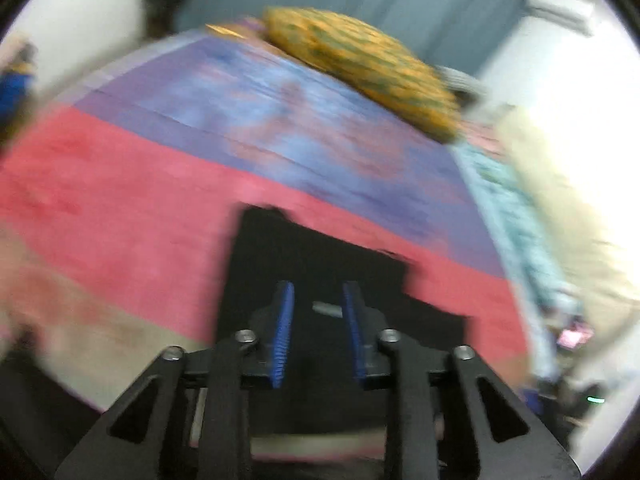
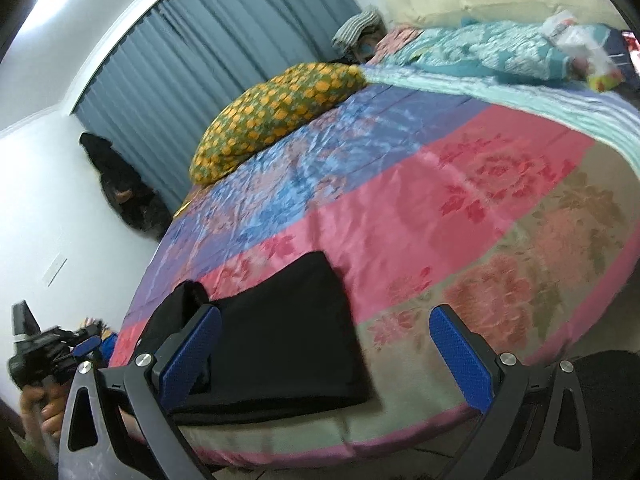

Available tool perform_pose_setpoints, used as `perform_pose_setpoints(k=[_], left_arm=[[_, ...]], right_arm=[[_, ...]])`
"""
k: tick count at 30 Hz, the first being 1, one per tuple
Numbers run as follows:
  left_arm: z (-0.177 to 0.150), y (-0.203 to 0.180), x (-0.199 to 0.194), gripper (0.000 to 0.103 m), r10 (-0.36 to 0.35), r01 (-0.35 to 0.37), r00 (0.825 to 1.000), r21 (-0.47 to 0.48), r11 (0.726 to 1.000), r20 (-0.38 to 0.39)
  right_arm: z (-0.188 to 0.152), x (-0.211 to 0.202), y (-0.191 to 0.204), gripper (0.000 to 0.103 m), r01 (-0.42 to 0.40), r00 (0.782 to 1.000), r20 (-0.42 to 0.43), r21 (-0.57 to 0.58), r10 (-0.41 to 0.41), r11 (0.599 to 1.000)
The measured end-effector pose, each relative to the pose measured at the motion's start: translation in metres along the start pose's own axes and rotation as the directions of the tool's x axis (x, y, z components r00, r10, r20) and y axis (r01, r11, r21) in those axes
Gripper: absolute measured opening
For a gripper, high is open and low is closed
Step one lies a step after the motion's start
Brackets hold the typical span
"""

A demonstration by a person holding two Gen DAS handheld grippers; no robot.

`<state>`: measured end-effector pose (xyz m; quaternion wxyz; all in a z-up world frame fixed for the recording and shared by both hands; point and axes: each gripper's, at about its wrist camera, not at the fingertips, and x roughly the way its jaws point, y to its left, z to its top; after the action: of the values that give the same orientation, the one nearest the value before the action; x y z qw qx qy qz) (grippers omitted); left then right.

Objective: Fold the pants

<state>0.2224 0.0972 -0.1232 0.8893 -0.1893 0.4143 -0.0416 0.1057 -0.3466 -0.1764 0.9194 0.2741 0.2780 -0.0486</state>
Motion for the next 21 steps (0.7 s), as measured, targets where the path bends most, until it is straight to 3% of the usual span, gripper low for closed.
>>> perform_pose_setpoints(k=[1, 5, 7, 9, 10, 11, 12, 14, 17, 19, 21], left_arm=[[-0.004, 0.005, 0.003, 0.008, 0.045, -0.045, 0.999, 0.025, 0.999, 0.002], [-0.041, -0.015, 0.044, 0.005, 0.117, -0.094, 0.987, 0.193, 0.977, -0.11], [-0.064, -0.033, 0.069, 0.001, 0.179, -0.128, 0.973, 0.312, 0.941, -0.142], [-0.075, -0.036, 0.076, 0.001, 0.206, -0.152, 0.971, 0.349, 0.925, -0.121], [-0.073, -0.035, 0.075, 0.001, 0.198, -0.147, 0.973, 0.341, 0.928, -0.12], [-0.071, -0.033, 0.075, 0.001, 0.184, -0.132, 0.974, 0.326, 0.936, -0.132], [-0.068, -0.028, 0.074, 0.001, 0.162, -0.112, 0.976, 0.306, 0.945, -0.144], [-0.067, -0.024, 0.081, 0.001, 0.135, -0.087, 0.979, 0.285, 0.955, -0.153], [-0.074, -0.023, 0.08, 0.001, 0.123, -0.079, 0.982, 0.285, 0.955, -0.141], [-0.076, -0.025, 0.081, 0.001, 0.124, -0.081, 0.983, 0.287, 0.955, -0.135], [-0.078, -0.024, 0.08, 0.001, 0.117, -0.076, 0.985, 0.285, 0.955, -0.128]], right_arm=[[-0.001, 0.004, 0.004, 0.103, -0.014, 1.0, -0.017, -0.013, 0.014, 1.0], [-0.012, 0.022, 0.033, 0.103, -0.123, 0.988, -0.107, -0.085, 0.113, 0.989], [-0.016, 0.032, 0.044, 0.103, -0.206, 0.967, -0.166, -0.07, 0.192, 0.976], [-0.019, 0.051, 0.057, 0.103, -0.317, 0.92, -0.247, -0.007, 0.305, 0.948], [-0.019, 0.062, 0.063, 0.103, -0.358, 0.891, -0.287, 0.031, 0.352, 0.933], [-0.019, 0.081, 0.07, 0.103, -0.394, 0.849, -0.345, 0.092, 0.4, 0.915], [-0.019, 0.094, 0.075, 0.103, -0.403, 0.829, -0.371, 0.122, 0.418, 0.907], [-0.016, 0.125, 0.085, 0.103, -0.414, 0.794, -0.416, 0.163, 0.443, 0.896], [-0.016, 0.166, 0.098, 0.103, -0.401, 0.761, -0.491, 0.158, 0.424, 0.902], [-0.025, 0.193, 0.108, 0.099, -0.395, 0.715, -0.559, 0.172, 0.42, 0.902], [-0.028, 0.202, 0.111, 0.096, -0.395, 0.7, -0.589, 0.152, 0.404, 0.906]])
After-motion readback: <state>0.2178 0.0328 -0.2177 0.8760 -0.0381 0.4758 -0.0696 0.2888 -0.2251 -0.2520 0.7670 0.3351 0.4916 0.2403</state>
